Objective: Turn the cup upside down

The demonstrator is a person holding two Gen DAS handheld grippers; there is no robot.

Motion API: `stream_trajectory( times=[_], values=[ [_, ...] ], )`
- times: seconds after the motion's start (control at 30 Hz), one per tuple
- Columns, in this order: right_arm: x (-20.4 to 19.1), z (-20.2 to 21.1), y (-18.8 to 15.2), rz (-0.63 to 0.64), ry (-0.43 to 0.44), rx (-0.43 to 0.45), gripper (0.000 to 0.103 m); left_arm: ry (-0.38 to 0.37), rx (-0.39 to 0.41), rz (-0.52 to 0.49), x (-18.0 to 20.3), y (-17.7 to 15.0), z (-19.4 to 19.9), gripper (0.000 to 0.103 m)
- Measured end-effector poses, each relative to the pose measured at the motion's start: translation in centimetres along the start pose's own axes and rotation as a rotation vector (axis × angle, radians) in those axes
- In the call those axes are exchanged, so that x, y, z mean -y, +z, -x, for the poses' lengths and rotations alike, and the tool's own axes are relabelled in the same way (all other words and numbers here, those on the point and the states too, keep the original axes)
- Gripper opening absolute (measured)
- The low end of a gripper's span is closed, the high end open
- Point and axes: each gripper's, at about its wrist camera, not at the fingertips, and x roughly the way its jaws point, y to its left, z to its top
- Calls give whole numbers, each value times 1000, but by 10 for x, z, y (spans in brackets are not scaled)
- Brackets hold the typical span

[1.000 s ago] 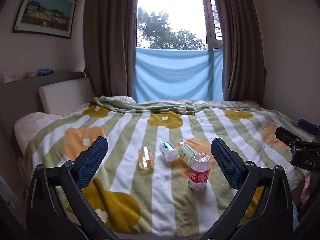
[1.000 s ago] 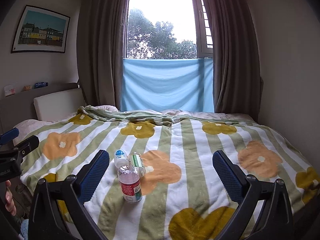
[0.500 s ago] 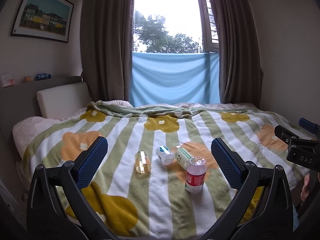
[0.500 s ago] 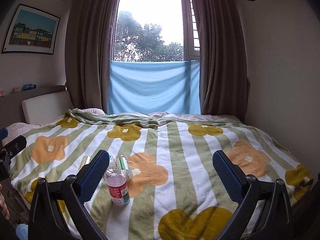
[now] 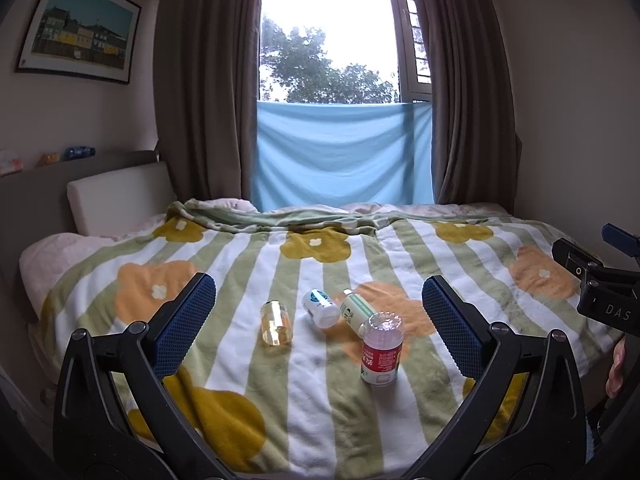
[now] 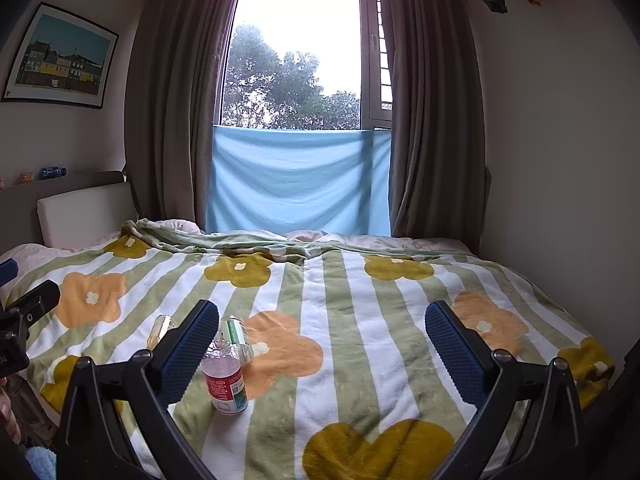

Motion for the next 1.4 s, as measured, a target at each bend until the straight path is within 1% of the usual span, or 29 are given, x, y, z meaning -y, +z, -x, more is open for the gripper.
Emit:
stream_trajectory(
  times=[0.33,0.6,0.87,1.03,1.2,1.3,1.4],
  values=[
    [1,3,5,-5,-9,16,103,6,28,3,2,1,5,103],
    [1,3,4,-4,-8,16,103,8,30,1,2,1,5,103],
    [4,3,10,-8,-7,22,103,36,53,-10,4,2,8,103],
    [5,2,14,-7,-4,26,103,4,76,-9,5,3,13,103],
    [4,2,13,-9,-2,27,103,21,124,3,7,6,22,103],
    [4,1,13,-9,0,26,103,68,154,24,4,7,27,103],
    [4,1,13,-10,-1,26,103,72,154,26,4,8,27,103]
  ],
)
